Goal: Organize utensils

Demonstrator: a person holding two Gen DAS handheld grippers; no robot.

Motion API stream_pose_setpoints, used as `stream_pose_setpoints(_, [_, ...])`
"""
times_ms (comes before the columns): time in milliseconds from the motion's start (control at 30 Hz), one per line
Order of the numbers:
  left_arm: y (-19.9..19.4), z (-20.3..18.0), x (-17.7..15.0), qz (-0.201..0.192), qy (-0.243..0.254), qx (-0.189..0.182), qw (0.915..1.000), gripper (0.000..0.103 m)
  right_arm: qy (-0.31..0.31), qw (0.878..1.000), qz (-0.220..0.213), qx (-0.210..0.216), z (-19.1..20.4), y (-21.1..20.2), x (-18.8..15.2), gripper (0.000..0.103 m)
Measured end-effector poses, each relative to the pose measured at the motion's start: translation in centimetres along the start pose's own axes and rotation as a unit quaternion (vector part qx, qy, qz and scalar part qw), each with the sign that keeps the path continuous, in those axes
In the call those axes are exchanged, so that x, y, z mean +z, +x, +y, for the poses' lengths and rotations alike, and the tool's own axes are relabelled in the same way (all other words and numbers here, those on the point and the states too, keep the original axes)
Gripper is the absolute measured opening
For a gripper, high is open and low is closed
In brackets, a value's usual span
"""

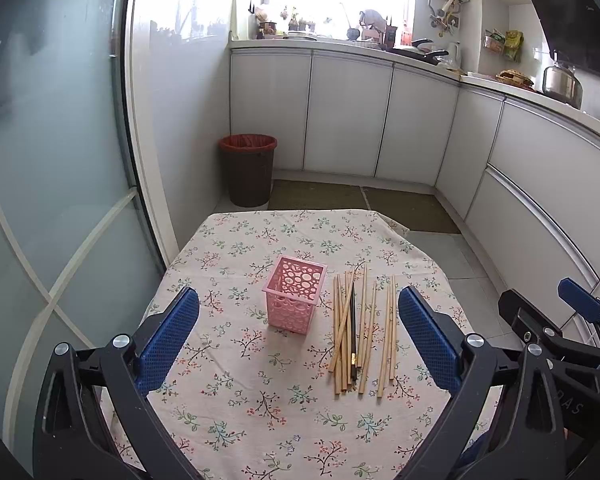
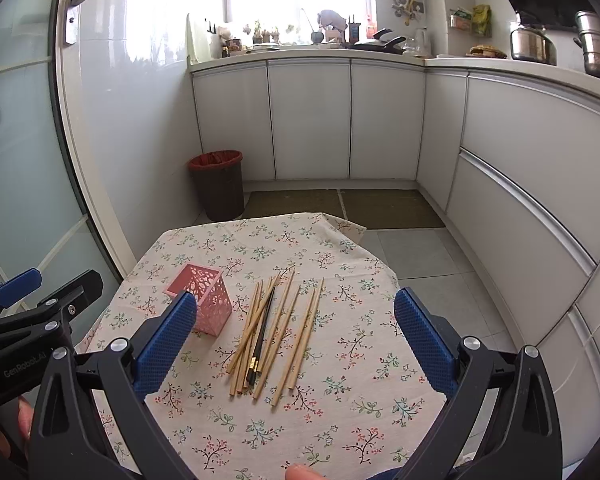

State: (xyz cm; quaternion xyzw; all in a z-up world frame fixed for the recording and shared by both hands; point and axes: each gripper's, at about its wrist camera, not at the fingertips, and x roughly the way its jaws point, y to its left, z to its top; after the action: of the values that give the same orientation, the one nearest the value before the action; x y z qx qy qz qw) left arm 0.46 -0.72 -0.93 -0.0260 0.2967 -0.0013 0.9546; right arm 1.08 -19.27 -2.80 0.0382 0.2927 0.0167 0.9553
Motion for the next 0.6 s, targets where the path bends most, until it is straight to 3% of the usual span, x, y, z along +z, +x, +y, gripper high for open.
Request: stream_pose_setpoints(600, [0.26, -0.39, -0.07, 0.004, 0.004, -0.001, 1.0000, 0.096, 0.004, 1.000, 0.002, 0.000, -0.06, 0.16, -0.28, 0.096])
